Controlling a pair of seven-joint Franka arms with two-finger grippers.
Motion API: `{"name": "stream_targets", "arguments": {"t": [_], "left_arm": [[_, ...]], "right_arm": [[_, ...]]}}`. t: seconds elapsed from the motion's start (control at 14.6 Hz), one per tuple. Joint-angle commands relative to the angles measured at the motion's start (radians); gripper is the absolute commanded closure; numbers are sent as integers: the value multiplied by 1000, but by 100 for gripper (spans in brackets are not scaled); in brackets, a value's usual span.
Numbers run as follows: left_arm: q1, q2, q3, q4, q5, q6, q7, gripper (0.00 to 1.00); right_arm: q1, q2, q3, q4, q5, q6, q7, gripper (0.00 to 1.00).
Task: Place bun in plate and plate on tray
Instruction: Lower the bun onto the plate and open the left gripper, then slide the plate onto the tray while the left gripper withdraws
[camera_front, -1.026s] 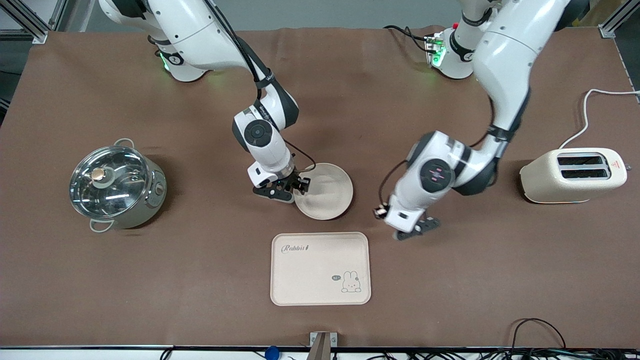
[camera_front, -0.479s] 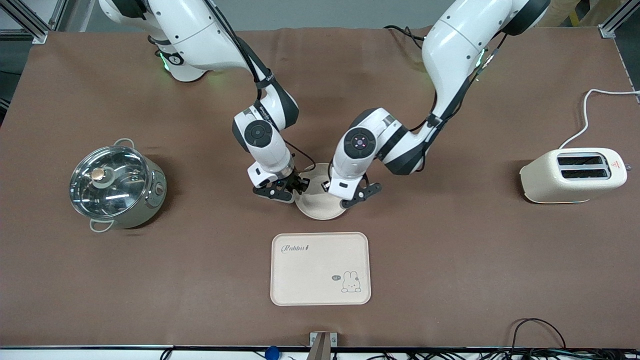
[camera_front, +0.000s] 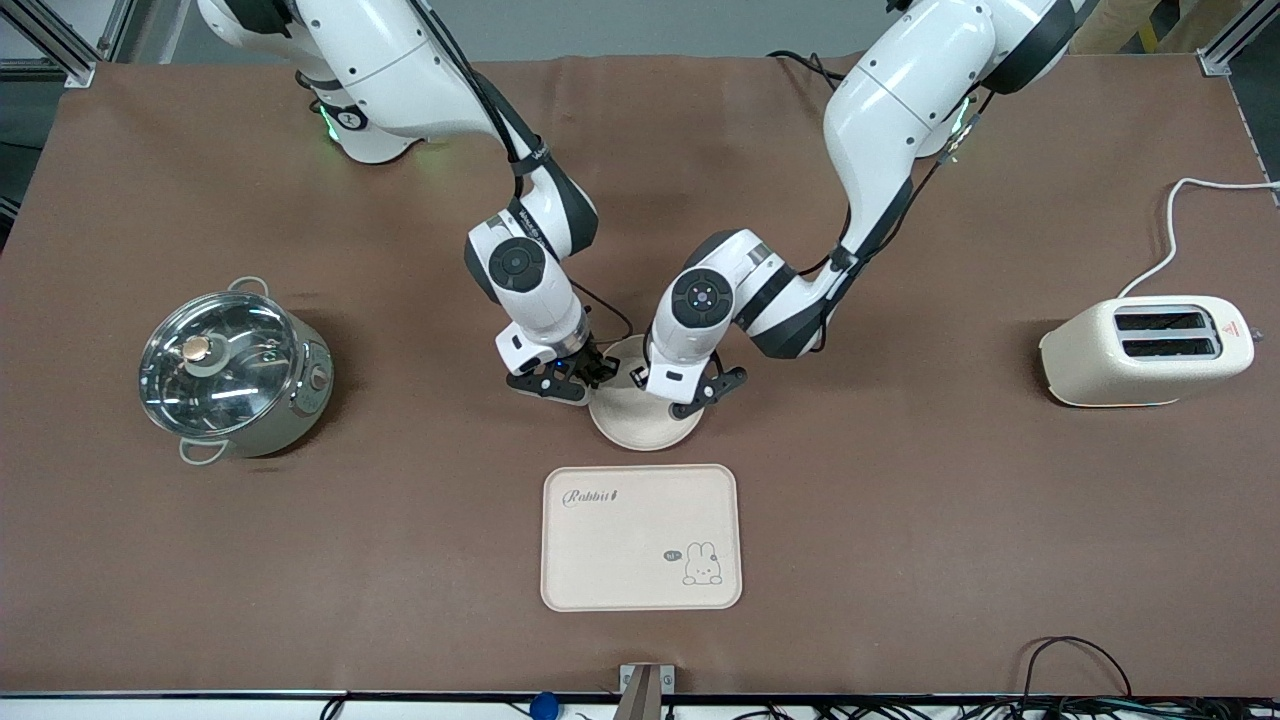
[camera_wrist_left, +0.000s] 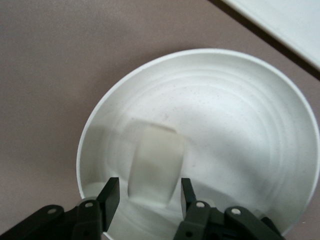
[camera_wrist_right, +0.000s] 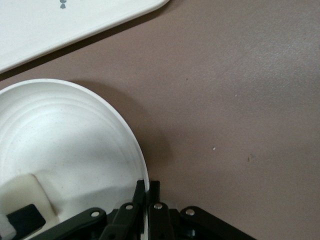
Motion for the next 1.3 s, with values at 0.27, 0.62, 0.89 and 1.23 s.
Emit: {"name": "stream_targets", "arguments": {"t": [0.27, 0.62, 0.89, 1.23], "left_arm": [[74, -123, 13, 63, 27, -57, 6, 0], [203, -322, 12, 61, 53, -238, 322, 0], [332, -459, 12, 63, 52, -389, 590, 0], [470, -594, 6, 60, 35, -566, 916, 0]], "right_arm": [[-1, -7, -10, -7, -21, -12, 9, 100], [-16, -95, -9, 17, -5, -46, 53, 100], [-43, -50, -10, 153, -1, -43, 59, 100], [-141, 183, -7, 456, -2, -40, 55, 100]]}}
